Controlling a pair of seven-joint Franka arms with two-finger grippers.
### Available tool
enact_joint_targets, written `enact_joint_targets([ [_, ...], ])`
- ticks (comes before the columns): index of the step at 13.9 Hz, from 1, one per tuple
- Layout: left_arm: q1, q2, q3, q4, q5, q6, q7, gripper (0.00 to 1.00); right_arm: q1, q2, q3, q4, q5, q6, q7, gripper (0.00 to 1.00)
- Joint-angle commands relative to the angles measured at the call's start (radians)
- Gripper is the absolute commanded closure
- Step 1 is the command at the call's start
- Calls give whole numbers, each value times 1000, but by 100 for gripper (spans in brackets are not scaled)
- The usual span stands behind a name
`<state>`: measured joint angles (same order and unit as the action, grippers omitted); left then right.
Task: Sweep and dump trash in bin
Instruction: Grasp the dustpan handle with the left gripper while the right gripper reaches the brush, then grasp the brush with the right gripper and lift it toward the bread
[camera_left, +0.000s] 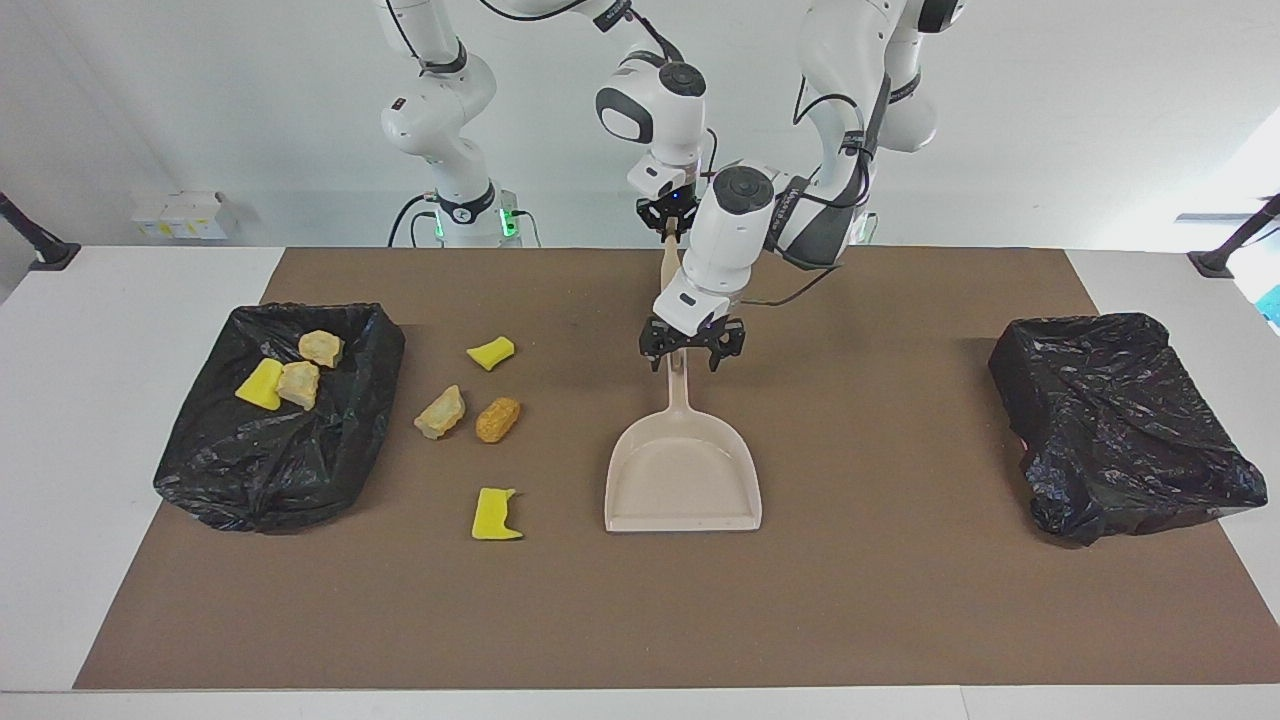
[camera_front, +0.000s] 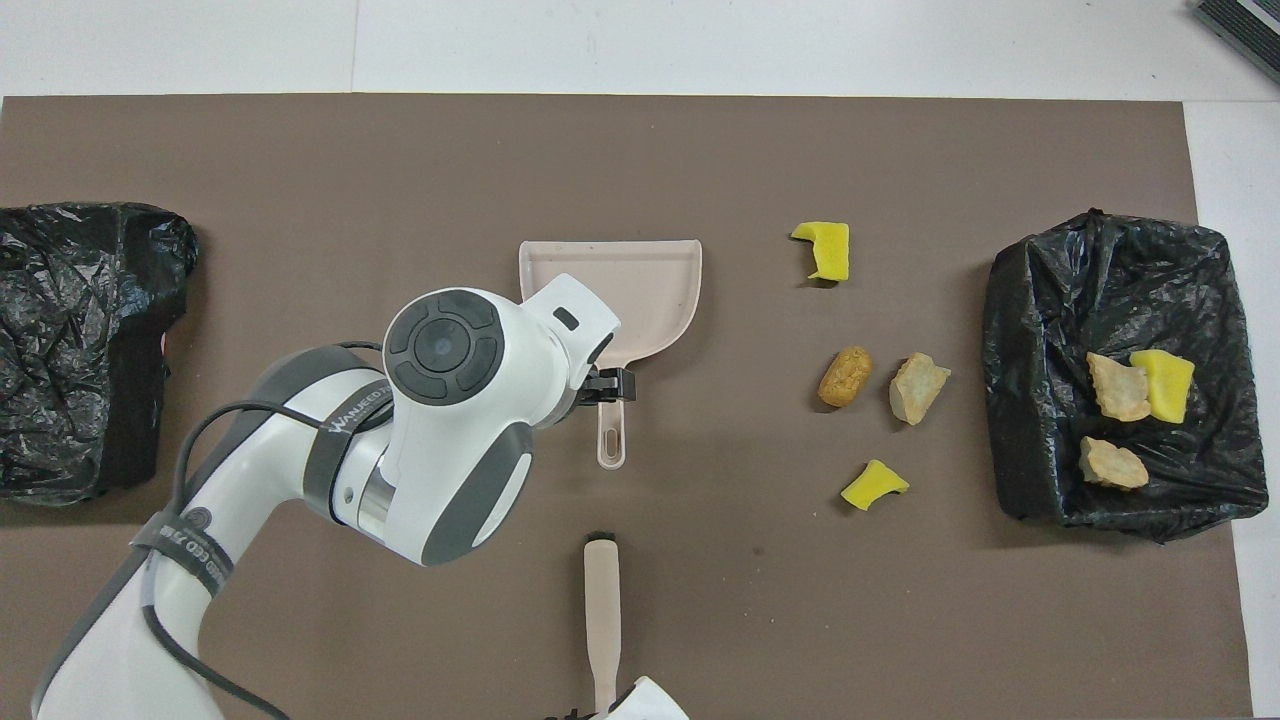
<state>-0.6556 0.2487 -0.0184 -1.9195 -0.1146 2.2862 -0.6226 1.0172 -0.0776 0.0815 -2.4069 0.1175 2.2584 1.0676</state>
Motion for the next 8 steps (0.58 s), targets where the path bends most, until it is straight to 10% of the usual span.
enact_joint_targets([
  [1,-25,32,17,-12,61,53,-8,0,-51,-40,-2,17,-24,-103,20,100],
  [8,-32,37,17,-3,75,53,-9,11,-238,-175,0,3,-42,-269,-90,100],
])
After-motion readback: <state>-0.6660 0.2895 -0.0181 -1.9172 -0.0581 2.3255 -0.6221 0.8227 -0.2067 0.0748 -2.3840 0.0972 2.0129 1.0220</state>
